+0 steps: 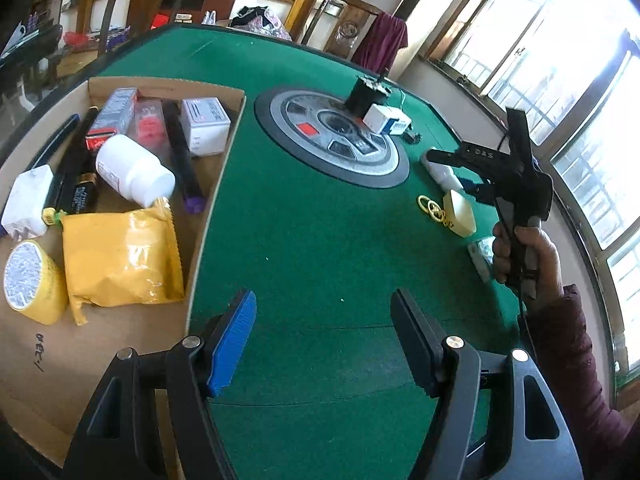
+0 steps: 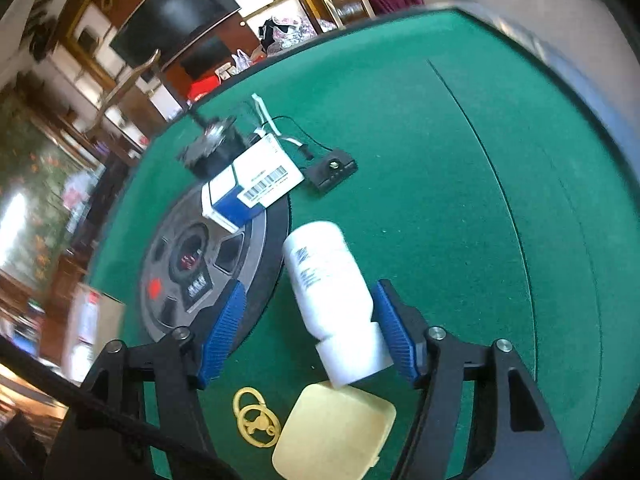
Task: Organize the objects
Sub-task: 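Withdraw both grippers from the tray toward the remaining loose items, then grasp the white pill bottle with the left gripper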
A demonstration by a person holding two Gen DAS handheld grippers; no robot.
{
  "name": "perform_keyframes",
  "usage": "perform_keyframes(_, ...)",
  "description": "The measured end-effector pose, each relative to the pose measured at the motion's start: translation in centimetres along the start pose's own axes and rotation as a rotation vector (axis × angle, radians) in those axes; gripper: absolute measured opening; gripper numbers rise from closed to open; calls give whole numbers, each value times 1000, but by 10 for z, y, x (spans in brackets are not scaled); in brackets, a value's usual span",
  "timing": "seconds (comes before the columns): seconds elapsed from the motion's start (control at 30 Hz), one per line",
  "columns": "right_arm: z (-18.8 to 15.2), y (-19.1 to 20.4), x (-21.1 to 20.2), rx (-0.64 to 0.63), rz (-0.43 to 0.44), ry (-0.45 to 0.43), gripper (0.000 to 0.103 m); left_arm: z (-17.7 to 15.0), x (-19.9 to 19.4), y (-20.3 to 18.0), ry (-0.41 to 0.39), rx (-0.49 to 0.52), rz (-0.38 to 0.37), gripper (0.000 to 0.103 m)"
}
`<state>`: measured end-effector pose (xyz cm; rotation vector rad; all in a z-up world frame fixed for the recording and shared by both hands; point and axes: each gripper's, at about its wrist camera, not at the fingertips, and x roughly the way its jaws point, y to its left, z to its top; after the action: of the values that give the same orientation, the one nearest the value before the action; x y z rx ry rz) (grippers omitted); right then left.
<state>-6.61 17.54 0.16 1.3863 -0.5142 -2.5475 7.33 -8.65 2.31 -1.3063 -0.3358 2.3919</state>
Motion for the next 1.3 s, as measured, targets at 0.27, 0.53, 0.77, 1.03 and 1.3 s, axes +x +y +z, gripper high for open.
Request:
perform_keyframes(0.27, -18, 35, 13, -103, 162, 113, 49, 3, -5, -4, -7, 17, 3, 64)
perform_keyframes(0.53, -13, -1, -33, 89, 189, -16, 58, 45, -1, -44, -61, 134, -12, 63)
perform_keyframes(0.77, -18, -57, -72, 294, 213, -164, 67, 110, 66, -124, -48, 390, 17, 63)
perform_keyframes(1.03, -8, -96, -73, 436, 230, -165, 67, 127, 156, -189, 41, 697, 81, 63)
perform_keyframes(1.3, -1, -97, -67, 448, 221, -149, 67, 126, 196, -190, 69, 701, 90, 63)
